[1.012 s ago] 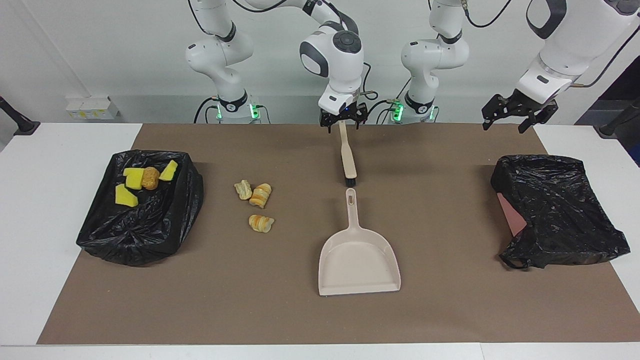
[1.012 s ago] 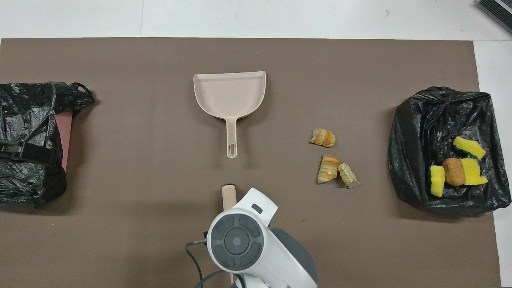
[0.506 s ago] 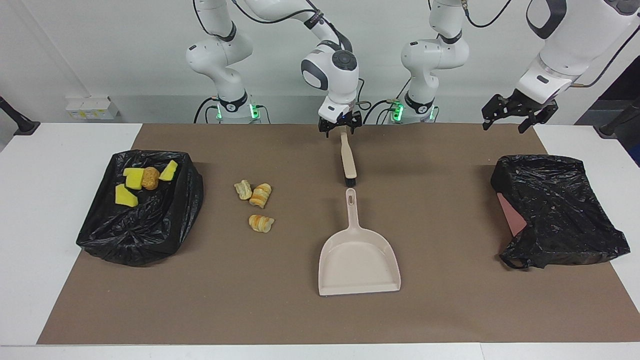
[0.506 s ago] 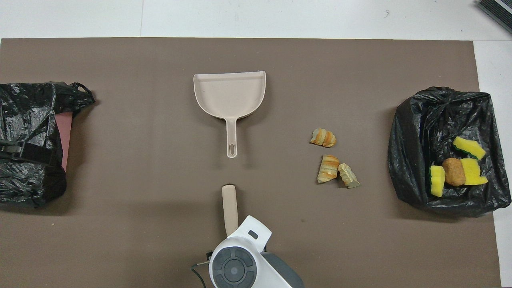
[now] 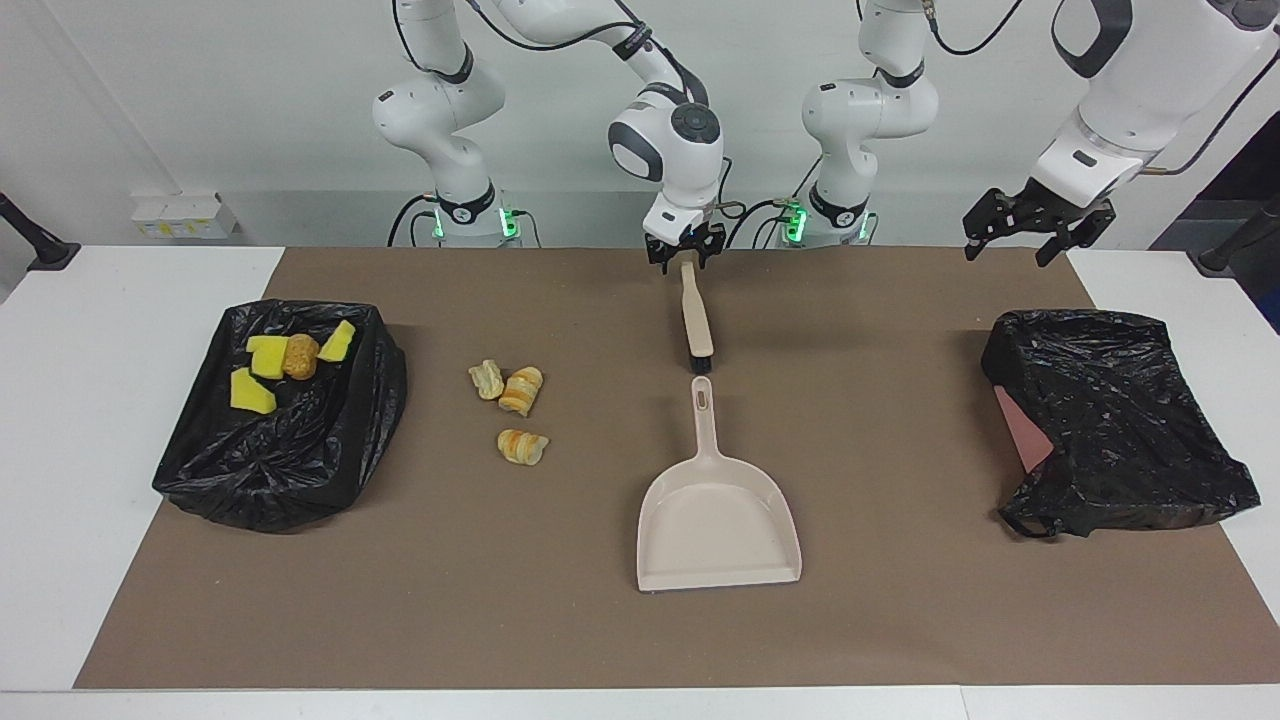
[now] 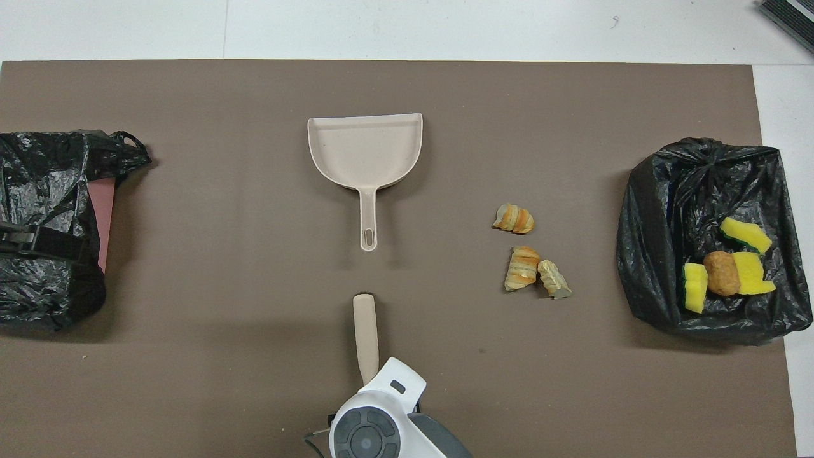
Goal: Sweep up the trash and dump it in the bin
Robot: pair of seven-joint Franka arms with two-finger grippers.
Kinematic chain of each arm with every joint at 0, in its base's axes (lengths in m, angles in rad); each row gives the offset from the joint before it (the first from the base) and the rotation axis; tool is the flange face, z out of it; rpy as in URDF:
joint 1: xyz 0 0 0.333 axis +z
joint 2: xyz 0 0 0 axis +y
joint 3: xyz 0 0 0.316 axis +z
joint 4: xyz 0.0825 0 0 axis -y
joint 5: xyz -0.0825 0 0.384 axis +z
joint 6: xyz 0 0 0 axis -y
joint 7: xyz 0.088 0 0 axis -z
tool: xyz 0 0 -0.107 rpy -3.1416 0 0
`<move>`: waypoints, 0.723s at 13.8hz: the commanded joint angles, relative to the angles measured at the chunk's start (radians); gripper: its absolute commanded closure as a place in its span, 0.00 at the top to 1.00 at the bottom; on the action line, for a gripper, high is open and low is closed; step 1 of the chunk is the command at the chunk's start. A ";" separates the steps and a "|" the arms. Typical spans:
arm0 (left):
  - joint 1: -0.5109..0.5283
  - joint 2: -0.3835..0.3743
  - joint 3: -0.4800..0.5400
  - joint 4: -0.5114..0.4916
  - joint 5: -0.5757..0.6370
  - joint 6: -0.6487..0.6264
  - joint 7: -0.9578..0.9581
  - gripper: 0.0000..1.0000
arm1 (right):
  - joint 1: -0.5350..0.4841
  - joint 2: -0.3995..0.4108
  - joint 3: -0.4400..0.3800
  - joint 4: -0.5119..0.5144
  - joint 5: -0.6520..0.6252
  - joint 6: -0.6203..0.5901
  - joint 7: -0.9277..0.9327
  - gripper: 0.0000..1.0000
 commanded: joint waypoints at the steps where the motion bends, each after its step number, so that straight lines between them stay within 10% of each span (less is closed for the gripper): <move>1: -0.023 -0.012 -0.018 0.004 0.006 -0.004 -0.014 1.00 | 0.000 0.008 -0.005 0.014 0.022 -0.005 0.004 0.16; 2: -0.025 -0.015 -0.023 0.002 0.001 -0.001 -0.019 1.00 | 0.000 0.011 -0.005 0.020 0.022 -0.005 0.004 0.00; 10: -0.146 0.121 -0.063 -0.001 0.001 0.211 -0.061 1.00 | -0.113 -0.114 -0.011 0.030 0.001 -0.178 -0.087 0.00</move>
